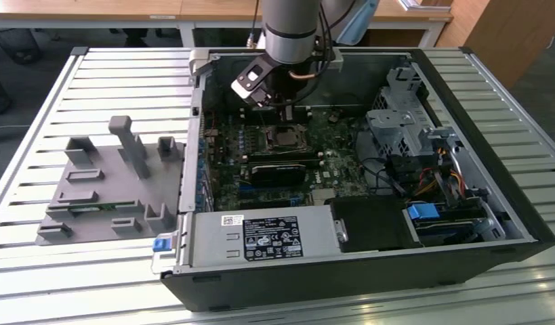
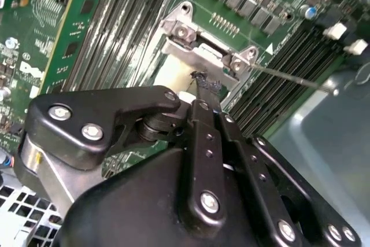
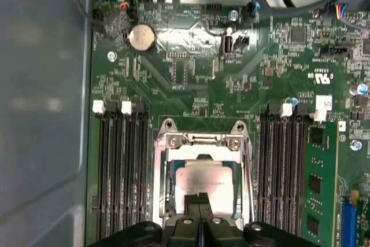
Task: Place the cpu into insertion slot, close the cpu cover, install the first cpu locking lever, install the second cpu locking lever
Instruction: 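Close the cpu cover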
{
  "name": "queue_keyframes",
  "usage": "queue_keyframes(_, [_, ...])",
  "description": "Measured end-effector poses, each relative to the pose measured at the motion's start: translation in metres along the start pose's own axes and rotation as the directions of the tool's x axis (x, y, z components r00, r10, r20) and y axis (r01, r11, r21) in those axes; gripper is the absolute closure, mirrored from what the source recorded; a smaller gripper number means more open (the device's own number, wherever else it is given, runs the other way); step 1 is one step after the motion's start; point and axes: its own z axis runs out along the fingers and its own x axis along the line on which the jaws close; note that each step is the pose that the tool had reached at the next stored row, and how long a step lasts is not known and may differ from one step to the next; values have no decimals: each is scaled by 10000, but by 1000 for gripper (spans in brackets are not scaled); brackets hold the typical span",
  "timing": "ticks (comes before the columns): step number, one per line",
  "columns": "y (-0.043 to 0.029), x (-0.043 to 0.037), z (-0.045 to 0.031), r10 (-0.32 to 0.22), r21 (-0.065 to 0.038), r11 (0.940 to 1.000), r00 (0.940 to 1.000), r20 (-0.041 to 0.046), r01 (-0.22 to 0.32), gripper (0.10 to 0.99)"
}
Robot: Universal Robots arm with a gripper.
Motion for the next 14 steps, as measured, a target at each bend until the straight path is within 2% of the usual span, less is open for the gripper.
queue_keyframes(8, [-99,0,61,0,0,10000,10000,0,0,980])
queue_keyframes(14, [-116,0,104,-1,-14,10000,10000,2,1,980])
